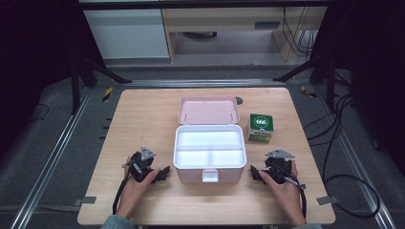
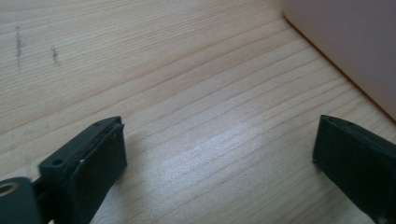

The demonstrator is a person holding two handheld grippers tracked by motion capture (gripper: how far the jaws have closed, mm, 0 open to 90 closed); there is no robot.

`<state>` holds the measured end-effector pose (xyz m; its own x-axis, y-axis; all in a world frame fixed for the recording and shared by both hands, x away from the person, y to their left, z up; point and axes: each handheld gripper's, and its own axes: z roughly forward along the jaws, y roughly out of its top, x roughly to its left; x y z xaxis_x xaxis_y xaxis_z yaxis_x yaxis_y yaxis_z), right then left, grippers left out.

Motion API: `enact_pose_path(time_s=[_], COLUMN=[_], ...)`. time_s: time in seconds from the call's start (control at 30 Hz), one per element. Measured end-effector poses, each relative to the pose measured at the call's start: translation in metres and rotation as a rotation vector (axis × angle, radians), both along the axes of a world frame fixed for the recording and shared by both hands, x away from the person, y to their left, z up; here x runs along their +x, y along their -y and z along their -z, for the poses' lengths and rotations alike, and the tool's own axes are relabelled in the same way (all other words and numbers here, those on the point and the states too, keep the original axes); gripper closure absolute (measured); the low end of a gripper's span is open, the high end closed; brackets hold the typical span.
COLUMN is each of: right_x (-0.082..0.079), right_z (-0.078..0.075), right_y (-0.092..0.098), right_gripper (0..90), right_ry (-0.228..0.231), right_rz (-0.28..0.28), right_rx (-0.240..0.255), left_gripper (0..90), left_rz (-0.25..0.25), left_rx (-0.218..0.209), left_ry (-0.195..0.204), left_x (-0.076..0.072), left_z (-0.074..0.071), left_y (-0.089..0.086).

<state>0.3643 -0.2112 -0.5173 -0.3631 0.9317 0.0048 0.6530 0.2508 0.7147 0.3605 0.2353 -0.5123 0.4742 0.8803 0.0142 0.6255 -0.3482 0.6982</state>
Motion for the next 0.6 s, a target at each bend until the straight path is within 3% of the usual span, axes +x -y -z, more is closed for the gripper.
enact_pose_path(time_s=[0.13,0.2,0.23,0.27,0.4,0.5,0.6], right_x=[-0.010,-0.020,-0.020,-0.029,-0.039,-0.041,-0.042], right_z=[-0.004,-0.008,-0.008,-0.011,-0.015,-0.016,-0.016], right_y=[-0.004,-0.006,-0.006,-0.009,-0.019,-0.025,-0.029], right_gripper=[6.3,7.6,7.6,7.7,9.2,10.5,11.5], right_ry=[0.008,0.019,0.019,0.023,0.038,0.036,0.032], right_rz=[-0.045,-0.074,-0.074,-0.107,-0.165,-0.208,-0.240], right_rx=[-0.004,0.002,0.002,0.009,0.022,0.033,0.041], left_gripper=[3.5,3.5,3.4,3.4,4.8,6.6,10.7], left_rz=[0.058,0.111,0.111,0.152,0.194,0.272,0.284], left_rx=[0.004,0.012,0.012,0.015,-0.015,-0.013,-0.029], left_ry=[0.016,0.015,0.015,0.011,0.016,0.020,0.045], left_x=[-0.016,-0.027,-0.027,-0.035,-0.040,-0.046,-0.047], left_z=[-0.007,-0.011,-0.011,-0.013,-0.016,-0.015,-0.016], left_y=[0.006,0.010,0.010,0.015,0.026,0.044,0.053])
